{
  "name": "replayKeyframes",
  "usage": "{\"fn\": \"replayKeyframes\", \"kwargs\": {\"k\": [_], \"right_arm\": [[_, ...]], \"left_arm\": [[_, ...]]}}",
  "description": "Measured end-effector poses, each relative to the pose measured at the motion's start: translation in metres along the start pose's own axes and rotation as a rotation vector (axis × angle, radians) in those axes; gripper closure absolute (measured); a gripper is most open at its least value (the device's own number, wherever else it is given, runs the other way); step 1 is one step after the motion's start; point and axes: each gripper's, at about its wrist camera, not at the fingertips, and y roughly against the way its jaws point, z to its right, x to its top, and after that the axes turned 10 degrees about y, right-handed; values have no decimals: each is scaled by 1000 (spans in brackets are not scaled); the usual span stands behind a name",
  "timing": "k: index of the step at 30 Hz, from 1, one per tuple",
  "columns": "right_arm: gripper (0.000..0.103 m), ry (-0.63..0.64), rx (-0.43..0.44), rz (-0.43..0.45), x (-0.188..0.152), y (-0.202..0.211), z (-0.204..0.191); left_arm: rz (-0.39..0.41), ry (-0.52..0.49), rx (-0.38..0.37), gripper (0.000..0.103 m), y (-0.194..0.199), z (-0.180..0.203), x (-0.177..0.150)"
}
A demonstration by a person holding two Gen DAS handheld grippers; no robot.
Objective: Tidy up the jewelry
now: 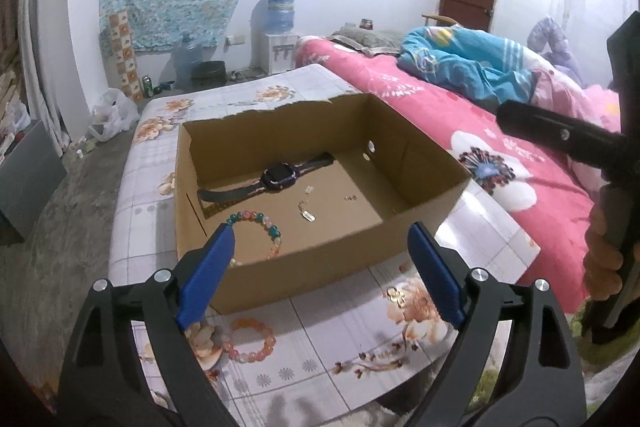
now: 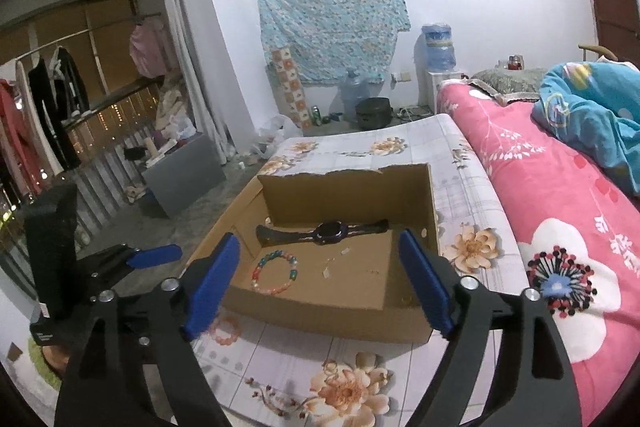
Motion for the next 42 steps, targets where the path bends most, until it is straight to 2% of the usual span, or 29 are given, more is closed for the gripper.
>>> {"fn": "replayKeyframes", "kwargs": {"k": [4, 7, 14, 18, 23, 25, 36, 39, 42], "right_arm": [[14, 14, -16, -41, -20, 7, 1], [14, 3, -57, -95, -40, 10, 7], [14, -105, -136, -319, -101, -10, 40], [14, -136, -136, -397, -126, -21, 42], [24, -113, -119, -434, -137, -37, 33], [27, -100, -121, -443, -138, -44, 28], [47, -129, -98, -448, -139, -63, 19], [52, -129, -94, -455, -140, -68, 17], [53, -127, -86, -464, -141, -74, 16]], "left_arm": [[-29, -2, -20, 17, -2, 2, -17], [-56, -12, -26, 17, -6, 5, -30], [-120, -96, -14, 17, -25, 17, -63], [-151, -158, -8, 17, -41, 24, -80], [-184, -210, -30, 17, -63, 30, -90], [-192, -223, -49, 20, -70, 31, -89], [-273, -262, -171, 59, -111, 35, -87], [-289, -270, -203, 67, -120, 37, -84], [-297, -292, -217, 69, -129, 41, -81]]}}
